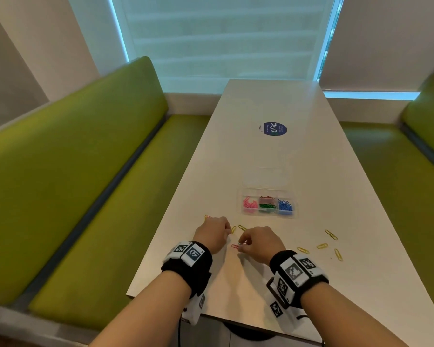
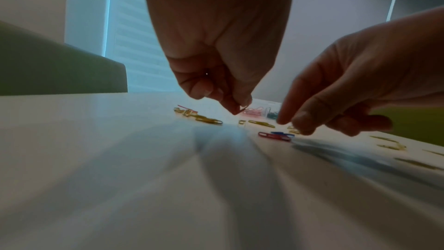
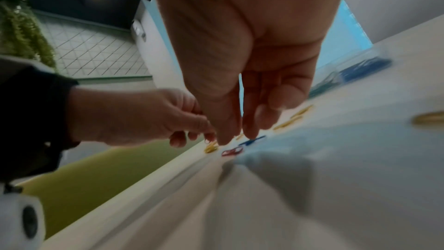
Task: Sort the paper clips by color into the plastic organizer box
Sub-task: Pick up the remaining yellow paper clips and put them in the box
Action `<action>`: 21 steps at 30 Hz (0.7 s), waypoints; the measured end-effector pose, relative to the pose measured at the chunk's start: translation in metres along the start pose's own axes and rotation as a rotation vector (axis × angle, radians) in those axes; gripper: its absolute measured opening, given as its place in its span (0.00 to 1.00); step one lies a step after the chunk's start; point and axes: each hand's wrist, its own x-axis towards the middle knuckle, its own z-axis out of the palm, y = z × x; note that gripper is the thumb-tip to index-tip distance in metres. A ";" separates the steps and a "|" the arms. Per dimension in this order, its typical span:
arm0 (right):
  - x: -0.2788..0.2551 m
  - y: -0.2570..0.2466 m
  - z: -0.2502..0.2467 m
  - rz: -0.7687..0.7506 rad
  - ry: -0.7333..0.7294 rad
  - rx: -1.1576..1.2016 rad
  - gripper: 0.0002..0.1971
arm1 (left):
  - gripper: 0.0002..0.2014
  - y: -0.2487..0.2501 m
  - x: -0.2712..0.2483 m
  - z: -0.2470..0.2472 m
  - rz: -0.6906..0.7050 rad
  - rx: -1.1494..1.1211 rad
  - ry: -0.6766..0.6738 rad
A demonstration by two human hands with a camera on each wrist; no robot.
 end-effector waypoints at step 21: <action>0.017 -0.004 -0.005 0.091 -0.187 -0.053 0.12 | 0.13 0.009 0.012 -0.017 0.077 0.002 0.108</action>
